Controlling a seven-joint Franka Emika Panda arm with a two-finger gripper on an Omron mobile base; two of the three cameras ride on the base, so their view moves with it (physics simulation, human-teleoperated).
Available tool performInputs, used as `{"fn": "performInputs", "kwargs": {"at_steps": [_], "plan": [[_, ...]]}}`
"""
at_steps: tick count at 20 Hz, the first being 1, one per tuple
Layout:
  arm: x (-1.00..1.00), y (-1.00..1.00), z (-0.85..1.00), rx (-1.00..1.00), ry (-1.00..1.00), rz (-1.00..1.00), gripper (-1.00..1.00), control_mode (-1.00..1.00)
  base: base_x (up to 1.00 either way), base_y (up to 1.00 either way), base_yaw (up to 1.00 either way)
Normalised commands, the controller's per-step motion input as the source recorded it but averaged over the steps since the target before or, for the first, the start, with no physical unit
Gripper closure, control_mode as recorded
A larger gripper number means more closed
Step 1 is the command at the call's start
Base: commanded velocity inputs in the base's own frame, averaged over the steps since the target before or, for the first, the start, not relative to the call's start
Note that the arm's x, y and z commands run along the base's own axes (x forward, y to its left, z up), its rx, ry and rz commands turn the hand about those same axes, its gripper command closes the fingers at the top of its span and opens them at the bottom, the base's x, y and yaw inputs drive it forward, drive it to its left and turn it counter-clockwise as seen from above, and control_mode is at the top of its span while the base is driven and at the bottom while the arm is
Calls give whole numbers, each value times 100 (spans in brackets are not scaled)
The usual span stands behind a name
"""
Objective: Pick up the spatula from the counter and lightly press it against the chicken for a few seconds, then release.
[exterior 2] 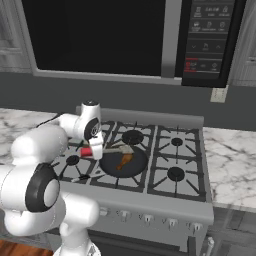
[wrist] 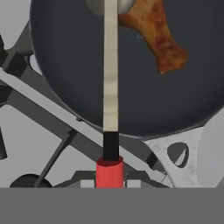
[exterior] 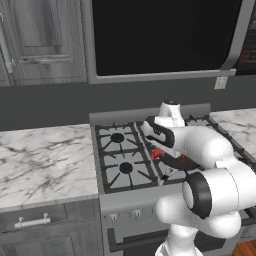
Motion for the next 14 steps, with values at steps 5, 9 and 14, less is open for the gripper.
{"fn": "performInputs", "kwargs": {"at_steps": [5,9,14], "plan": [[6,-2,-9,0,6,-1,100,-100,0,0,0],[4,-6,-9,0,5,0,100,-100,0,0,0],[-7,0,-3,0,1,0,100,-100,0,0,0]]}}
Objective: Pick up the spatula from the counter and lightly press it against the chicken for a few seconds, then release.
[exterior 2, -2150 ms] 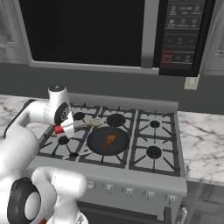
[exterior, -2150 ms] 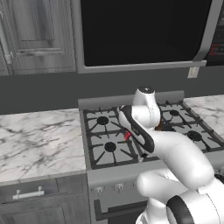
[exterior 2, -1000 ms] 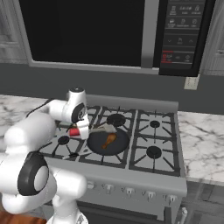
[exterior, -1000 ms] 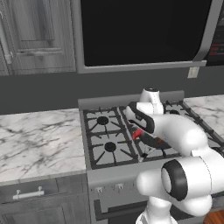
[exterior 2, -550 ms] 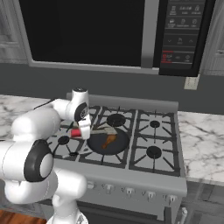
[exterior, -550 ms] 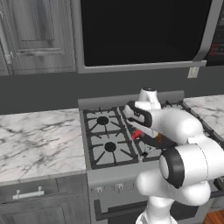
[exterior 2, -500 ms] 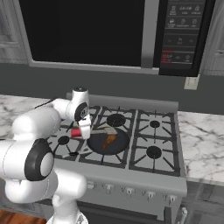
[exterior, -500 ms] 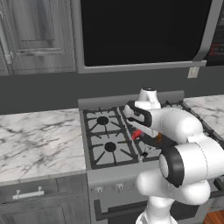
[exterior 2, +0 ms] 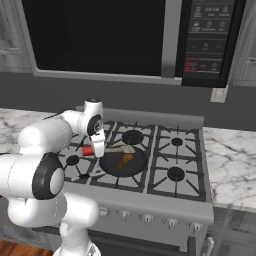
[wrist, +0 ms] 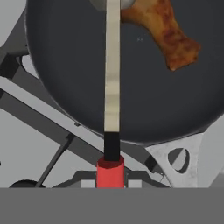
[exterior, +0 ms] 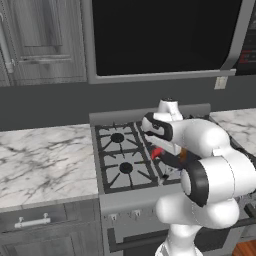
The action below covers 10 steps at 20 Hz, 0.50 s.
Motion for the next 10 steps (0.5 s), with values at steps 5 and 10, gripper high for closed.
{"fn": "performInputs", "kwargs": {"at_steps": [5,10], "plan": [[-26,0,-3,1,0,0,100,-100,0,0,0],[-31,0,-8,1,0,-1,100,-100,0,0,0]]}}
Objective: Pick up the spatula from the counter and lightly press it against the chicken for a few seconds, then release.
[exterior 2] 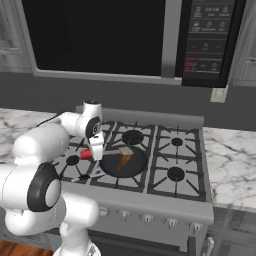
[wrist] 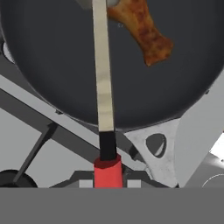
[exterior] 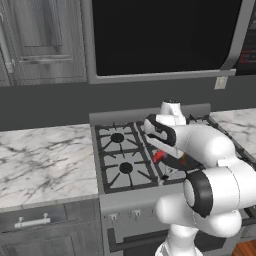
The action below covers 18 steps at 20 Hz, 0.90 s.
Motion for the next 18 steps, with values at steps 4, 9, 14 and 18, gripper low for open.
{"fn": "performInputs", "kwargs": {"at_steps": [4,9,14,18], "plan": [[-21,0,-10,1,1,-1,100,-100,0,0,0],[-4,0,-13,2,5,-1,100,-100,0,0,0],[0,-3,-12,3,10,-1,100,-100,0,0,0],[0,-1,-14,3,12,-2,100,-100,0,0,0]]}}
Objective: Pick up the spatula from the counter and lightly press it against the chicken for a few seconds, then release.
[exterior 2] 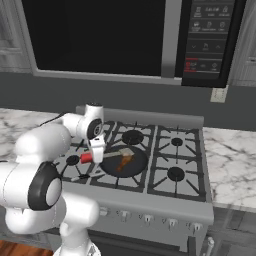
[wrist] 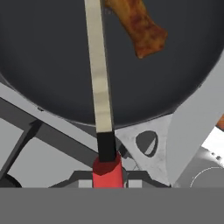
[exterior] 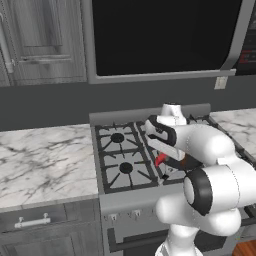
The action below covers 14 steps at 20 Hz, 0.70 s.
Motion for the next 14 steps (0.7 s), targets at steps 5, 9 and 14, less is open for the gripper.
{"fn": "performInputs", "kwargs": {"at_steps": [5,9,14], "plan": [[0,0,-12,3,9,-1,100,-100,0,0,0],[0,0,-12,3,8,0,100,-100,0,0,0],[-1,0,-11,3,6,0,100,-100,0,0,0]]}}
